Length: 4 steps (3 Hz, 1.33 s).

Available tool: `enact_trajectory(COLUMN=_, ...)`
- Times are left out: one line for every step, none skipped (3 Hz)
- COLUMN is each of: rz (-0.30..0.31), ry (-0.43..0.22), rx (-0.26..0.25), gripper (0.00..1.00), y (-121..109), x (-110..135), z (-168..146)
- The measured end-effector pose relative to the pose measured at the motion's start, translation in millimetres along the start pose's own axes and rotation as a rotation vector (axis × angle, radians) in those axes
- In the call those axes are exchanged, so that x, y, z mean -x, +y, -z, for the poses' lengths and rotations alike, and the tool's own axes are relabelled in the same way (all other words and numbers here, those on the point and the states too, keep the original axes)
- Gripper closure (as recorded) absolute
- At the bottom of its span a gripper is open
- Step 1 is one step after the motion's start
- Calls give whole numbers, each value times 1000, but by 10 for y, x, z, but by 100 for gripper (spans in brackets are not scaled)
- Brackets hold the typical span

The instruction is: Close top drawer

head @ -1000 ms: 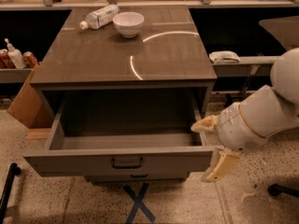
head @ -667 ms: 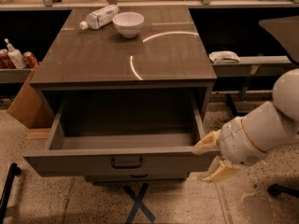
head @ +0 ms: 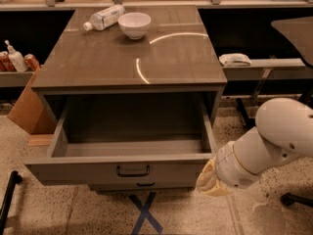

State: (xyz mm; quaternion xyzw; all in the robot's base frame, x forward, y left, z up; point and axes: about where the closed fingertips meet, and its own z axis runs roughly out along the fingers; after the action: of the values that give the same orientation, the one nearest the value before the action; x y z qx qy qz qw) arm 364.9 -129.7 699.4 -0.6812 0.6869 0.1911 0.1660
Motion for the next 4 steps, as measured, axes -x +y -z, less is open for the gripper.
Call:
enact_trajectory(rz=-36, ry=30, rx=15, gripper=100, y=-81, x=-149, z=-310)
enact_trajectory(rz=-75, ry=46, rx=4, gripper=100, y=-229, x=-274, z=-503)
enact_trajectory(rz=-106, ry=50, rx=-30, gripper=100, y=-463, x=-327, z=-599)
enact_trajectory(rz=-143, ry=51, rx=-78, gripper=100, y=-707, x=-348, z=-668)
